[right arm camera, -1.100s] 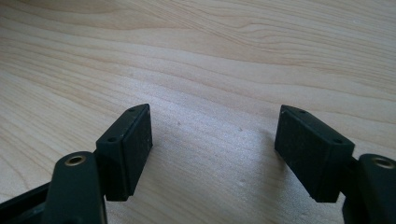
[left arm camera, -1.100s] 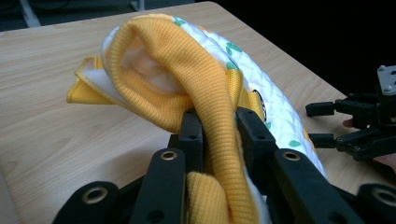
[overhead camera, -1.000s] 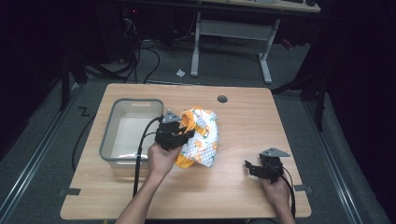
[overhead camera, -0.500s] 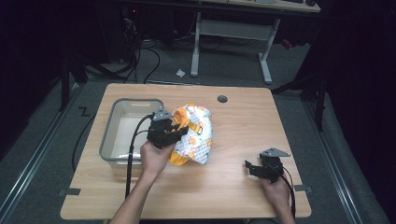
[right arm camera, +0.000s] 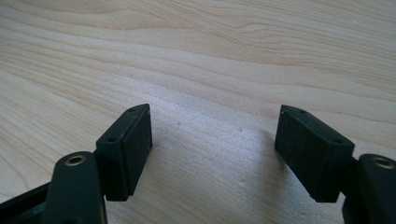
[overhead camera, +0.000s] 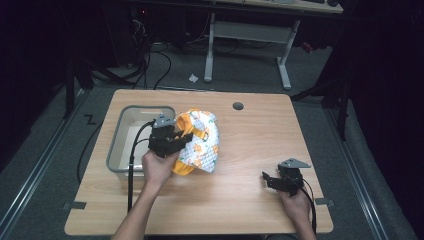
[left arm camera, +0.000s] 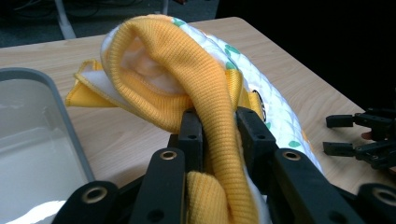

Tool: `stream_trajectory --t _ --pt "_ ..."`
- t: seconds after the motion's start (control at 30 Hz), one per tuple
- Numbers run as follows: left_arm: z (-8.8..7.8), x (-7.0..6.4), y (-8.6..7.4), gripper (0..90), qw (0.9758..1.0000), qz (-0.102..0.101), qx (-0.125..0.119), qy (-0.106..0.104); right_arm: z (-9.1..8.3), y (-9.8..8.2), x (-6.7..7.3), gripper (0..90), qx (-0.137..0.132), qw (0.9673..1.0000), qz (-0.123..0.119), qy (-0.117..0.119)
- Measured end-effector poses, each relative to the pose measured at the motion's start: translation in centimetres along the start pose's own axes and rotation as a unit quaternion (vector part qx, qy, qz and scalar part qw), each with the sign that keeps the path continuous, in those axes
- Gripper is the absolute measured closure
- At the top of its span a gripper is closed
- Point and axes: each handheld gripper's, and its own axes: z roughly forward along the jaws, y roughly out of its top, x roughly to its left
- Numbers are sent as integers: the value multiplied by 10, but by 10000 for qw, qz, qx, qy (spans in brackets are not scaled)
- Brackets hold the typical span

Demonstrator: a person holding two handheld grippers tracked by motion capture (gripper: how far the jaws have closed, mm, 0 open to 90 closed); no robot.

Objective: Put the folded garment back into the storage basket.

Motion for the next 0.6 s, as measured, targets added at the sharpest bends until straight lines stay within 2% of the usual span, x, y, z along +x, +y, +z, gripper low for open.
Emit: stream_trajectory --t 0.17,0.6 --pt "-7 6 0 736 9999 -74 -75 23 0 0 0 279 3 10000 10 0" --pt "-25 24 -2 735 9992 -250 -199 258 0 0 0 279 3 10000 10 1"
